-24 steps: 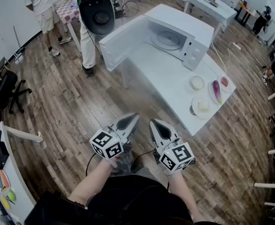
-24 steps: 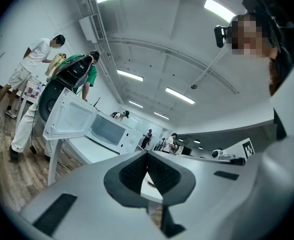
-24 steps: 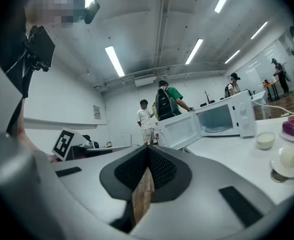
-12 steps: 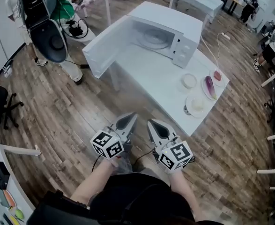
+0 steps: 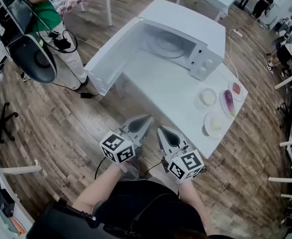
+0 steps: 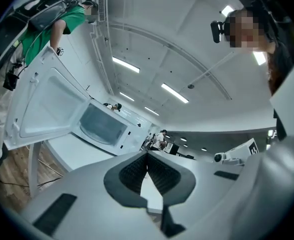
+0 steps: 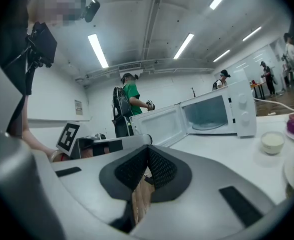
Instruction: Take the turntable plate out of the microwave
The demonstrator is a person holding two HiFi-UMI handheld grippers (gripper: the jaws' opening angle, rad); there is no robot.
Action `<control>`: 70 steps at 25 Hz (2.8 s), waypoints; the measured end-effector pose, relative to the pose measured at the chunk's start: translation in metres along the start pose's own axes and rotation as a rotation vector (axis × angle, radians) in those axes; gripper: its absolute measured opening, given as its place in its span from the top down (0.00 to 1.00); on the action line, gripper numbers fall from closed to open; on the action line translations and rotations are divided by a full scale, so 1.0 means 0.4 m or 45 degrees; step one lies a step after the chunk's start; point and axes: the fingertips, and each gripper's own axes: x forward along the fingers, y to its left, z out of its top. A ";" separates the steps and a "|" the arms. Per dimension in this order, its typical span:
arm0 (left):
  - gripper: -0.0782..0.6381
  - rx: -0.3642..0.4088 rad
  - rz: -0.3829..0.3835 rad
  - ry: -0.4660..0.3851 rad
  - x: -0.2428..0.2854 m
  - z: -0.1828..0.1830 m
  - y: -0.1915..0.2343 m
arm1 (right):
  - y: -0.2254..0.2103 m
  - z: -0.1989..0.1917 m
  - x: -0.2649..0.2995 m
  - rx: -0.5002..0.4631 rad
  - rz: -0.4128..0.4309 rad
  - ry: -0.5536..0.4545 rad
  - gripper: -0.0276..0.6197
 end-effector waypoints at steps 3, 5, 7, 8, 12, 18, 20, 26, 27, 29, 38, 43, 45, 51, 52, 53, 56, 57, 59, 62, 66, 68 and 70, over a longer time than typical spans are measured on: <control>0.87 -0.011 -0.030 0.028 0.025 0.018 0.063 | -0.022 0.008 0.073 0.016 -0.032 0.005 0.93; 0.87 -0.026 -0.042 0.052 0.034 0.025 0.104 | -0.025 0.008 0.119 0.012 -0.038 0.019 0.93; 0.87 -0.032 -0.061 0.071 0.043 0.033 0.136 | -0.030 0.006 0.156 0.006 -0.050 0.033 0.93; 0.87 -0.035 -0.072 0.079 0.047 0.036 0.149 | -0.034 0.006 0.170 0.008 -0.061 0.038 0.93; 0.87 -0.067 -0.085 0.103 0.053 0.046 0.213 | -0.052 0.005 0.223 0.044 -0.117 0.047 0.93; 0.87 -0.062 -0.125 0.129 0.068 0.050 0.260 | -0.098 -0.007 0.253 0.091 -0.234 0.069 0.93; 0.87 -0.070 -0.130 0.138 0.072 0.043 0.270 | -0.112 -0.018 0.252 0.114 -0.267 0.077 0.93; 0.87 -0.107 -0.151 0.170 0.085 0.020 0.278 | -0.150 -0.033 0.247 0.175 -0.332 0.077 0.93; 0.87 -0.109 -0.151 0.170 0.093 0.020 0.282 | -0.161 -0.036 0.252 0.182 -0.334 0.077 0.93; 0.87 -0.115 -0.142 0.164 0.112 0.021 0.293 | -0.186 -0.044 0.268 0.205 -0.330 0.081 0.93; 0.87 -0.066 -0.069 0.170 0.237 0.071 0.356 | -0.305 0.015 0.406 0.215 -0.263 0.058 0.93; 0.87 -0.075 -0.038 0.164 0.312 0.089 0.409 | -0.381 0.046 0.448 0.216 -0.254 0.063 0.93; 0.87 -0.093 -0.026 0.169 0.342 0.085 0.428 | -0.415 0.050 0.456 0.226 -0.274 0.065 0.93; 0.87 -0.133 -0.005 0.186 0.418 0.066 0.471 | -0.495 0.045 0.475 0.256 -0.324 0.078 0.93; 0.87 -0.139 -0.003 0.187 0.430 0.064 0.479 | -0.507 0.044 0.480 0.260 -0.329 0.080 0.93; 0.87 -0.145 0.000 0.188 0.442 0.061 0.487 | -0.519 0.042 0.484 0.265 -0.334 0.083 0.93; 0.87 -0.170 0.010 0.193 0.472 0.052 0.510 | -0.553 0.035 0.494 0.287 -0.348 0.091 0.93; 0.87 -0.180 0.014 0.196 0.481 0.049 0.517 | -0.565 0.033 0.498 0.299 -0.354 0.093 0.93; 0.87 -0.196 0.022 0.206 0.497 0.043 0.533 | -0.591 0.029 0.504 0.324 -0.377 0.097 0.93; 0.87 -0.204 0.031 0.224 0.522 0.035 0.553 | -0.634 0.023 0.514 0.359 -0.428 0.095 0.93; 0.87 -0.221 0.054 0.233 0.550 0.030 0.584 | -0.685 0.015 0.538 0.447 -0.451 0.084 0.93; 0.87 -0.249 0.069 0.230 0.566 0.028 0.602 | -0.709 0.011 0.554 0.507 -0.460 0.075 0.93; 0.87 -0.274 0.079 0.232 0.581 0.025 0.618 | -0.733 0.010 0.570 0.546 -0.474 0.065 0.92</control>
